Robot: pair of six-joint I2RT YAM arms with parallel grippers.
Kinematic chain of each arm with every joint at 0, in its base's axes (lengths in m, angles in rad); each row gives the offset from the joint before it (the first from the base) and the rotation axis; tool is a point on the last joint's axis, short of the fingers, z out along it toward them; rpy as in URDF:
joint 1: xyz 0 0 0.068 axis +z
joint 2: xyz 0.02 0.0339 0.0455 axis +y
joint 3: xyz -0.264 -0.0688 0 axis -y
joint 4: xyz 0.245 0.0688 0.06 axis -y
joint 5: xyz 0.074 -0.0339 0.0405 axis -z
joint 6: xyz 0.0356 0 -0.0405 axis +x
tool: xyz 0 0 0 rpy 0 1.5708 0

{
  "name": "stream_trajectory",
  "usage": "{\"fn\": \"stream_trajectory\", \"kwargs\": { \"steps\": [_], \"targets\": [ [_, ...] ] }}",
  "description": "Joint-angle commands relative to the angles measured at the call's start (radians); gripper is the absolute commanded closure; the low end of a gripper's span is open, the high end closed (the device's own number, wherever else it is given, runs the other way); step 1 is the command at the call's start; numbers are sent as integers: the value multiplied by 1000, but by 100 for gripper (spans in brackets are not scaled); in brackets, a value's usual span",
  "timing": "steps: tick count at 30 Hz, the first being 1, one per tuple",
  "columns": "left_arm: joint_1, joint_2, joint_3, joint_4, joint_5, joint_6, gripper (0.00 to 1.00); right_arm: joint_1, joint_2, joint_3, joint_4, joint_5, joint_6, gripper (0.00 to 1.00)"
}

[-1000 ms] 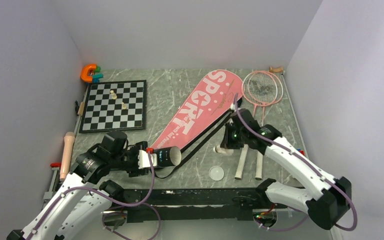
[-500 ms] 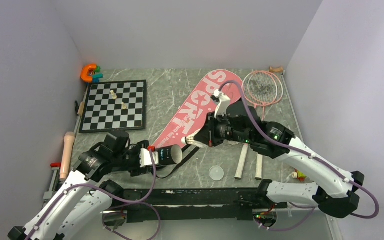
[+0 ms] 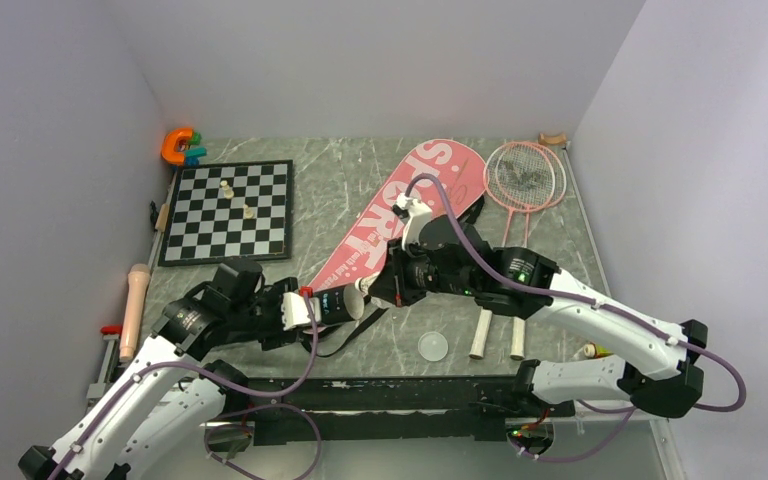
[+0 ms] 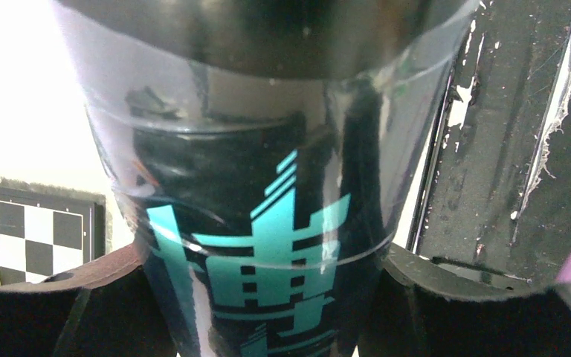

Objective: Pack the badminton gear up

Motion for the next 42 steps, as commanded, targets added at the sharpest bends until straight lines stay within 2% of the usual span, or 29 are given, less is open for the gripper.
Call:
{"fn": "stream_trajectory", "kwargs": {
  "steps": [1,7,14,33,40,42],
  "targets": [
    [1,-11,12,77,19,-6,100,36,16,67,0,68,8,100],
    [0,-18,2,78,19,-3,100,40,-31,118,-138,189,-6,100],
    [1,-11,9,87,18,-6,100,48,-46,115,-132,151,-5,100],
    [5,-8,39,81,38,-5,100,96,76,-3,170,64,8,100],
    [5,-16,45,65,63,5,100,96,63,-91,321,32,28,100],
    [5,-18,45,62,65,6,100,95,59,-101,346,18,34,94]
  ]
}}
